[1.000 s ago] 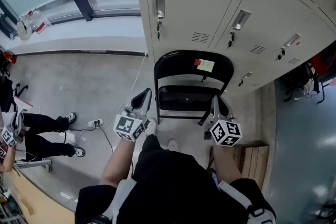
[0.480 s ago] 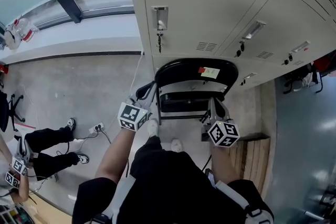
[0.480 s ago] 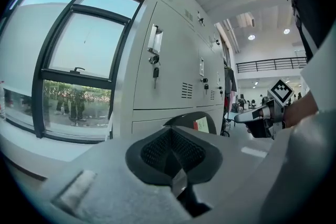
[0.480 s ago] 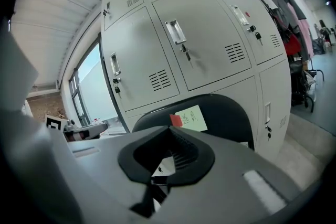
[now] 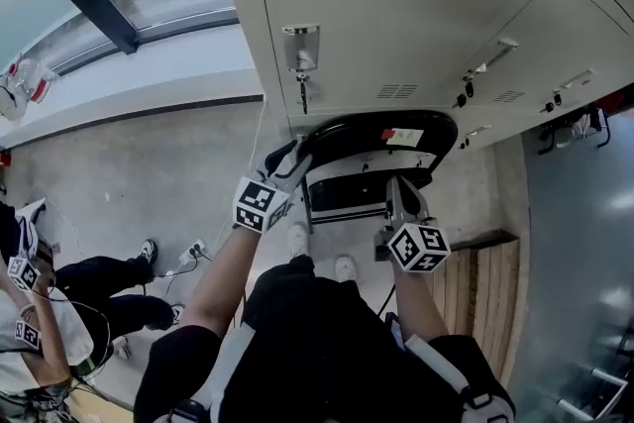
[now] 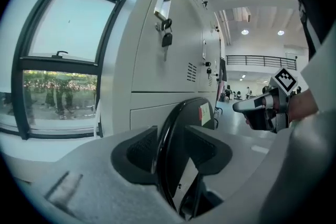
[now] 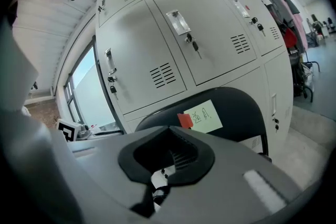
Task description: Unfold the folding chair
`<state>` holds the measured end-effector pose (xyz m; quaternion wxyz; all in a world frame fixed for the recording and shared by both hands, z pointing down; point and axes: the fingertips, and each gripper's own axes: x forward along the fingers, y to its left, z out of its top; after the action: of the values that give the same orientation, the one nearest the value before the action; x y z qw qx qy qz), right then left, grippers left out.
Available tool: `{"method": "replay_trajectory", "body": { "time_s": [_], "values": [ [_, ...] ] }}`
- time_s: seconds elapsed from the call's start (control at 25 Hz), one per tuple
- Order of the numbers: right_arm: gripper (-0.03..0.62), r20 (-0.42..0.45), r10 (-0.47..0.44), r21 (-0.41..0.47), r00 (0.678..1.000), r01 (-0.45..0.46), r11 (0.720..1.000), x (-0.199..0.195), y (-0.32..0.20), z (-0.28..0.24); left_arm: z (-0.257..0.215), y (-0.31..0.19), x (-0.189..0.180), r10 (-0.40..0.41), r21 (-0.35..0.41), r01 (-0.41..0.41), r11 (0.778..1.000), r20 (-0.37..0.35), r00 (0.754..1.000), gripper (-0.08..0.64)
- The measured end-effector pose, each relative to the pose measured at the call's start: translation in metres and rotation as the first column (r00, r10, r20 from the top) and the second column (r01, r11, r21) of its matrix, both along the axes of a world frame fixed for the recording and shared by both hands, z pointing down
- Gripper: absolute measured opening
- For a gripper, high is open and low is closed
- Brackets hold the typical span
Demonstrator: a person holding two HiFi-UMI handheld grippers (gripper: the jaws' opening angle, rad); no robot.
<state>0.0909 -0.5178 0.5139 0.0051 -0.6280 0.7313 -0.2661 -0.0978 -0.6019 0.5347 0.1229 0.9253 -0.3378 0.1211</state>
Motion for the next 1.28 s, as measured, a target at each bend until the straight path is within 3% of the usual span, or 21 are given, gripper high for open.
{"method": "replay_trajectory", "body": {
  "time_s": [0.28,0.64,0.92,1.0,1.12,1.2,1.28],
  "values": [
    [0.006,-0.016,0.099,-0.043,0.995,-0.1,0.994,0.017,0.016,0.012,0.034,-0.023,0.027,0.146,-0.094,-0.141,0.986,0.051,0.988,0.225],
    [0.006,-0.063,0.154,-0.083,0.986,-0.159,0.984,0.032,0.035,0.014,0.044,-0.028,0.047,0.285,-0.122,-0.283,0.951,0.006,0.958,0.227],
    [0.006,-0.046,0.165,-0.205,0.985,-0.171,0.964,0.027,0.04,0.056,0.045,-0.025,0.073,0.369,-0.135,-0.364,0.922,0.014,0.929,0.227],
    [0.006,-0.045,0.189,-0.252,0.981,-0.194,0.948,0.025,0.037,0.074,0.046,-0.025,0.076,0.381,-0.125,-0.375,0.919,0.03,0.924,0.216],
    [0.008,-0.02,0.269,-0.344,0.963,-0.259,0.903,0.024,0.031,0.107,0.045,-0.027,0.077,0.383,-0.098,-0.378,0.921,0.044,0.923,0.189],
    [0.157,0.009,0.311,-0.41,0.95,-0.281,0.868,0.017,0.026,0.129,0.045,-0.026,0.076,0.384,-0.092,-0.379,0.921,0.047,0.922,0.189],
    [0.185,0.032,0.375,-0.48,0.927,-0.314,0.819,0.011,0.024,0.15,0.045,-0.024,0.076,0.39,-0.095,-0.385,0.918,0.047,0.92,0.189]
  ]
}}
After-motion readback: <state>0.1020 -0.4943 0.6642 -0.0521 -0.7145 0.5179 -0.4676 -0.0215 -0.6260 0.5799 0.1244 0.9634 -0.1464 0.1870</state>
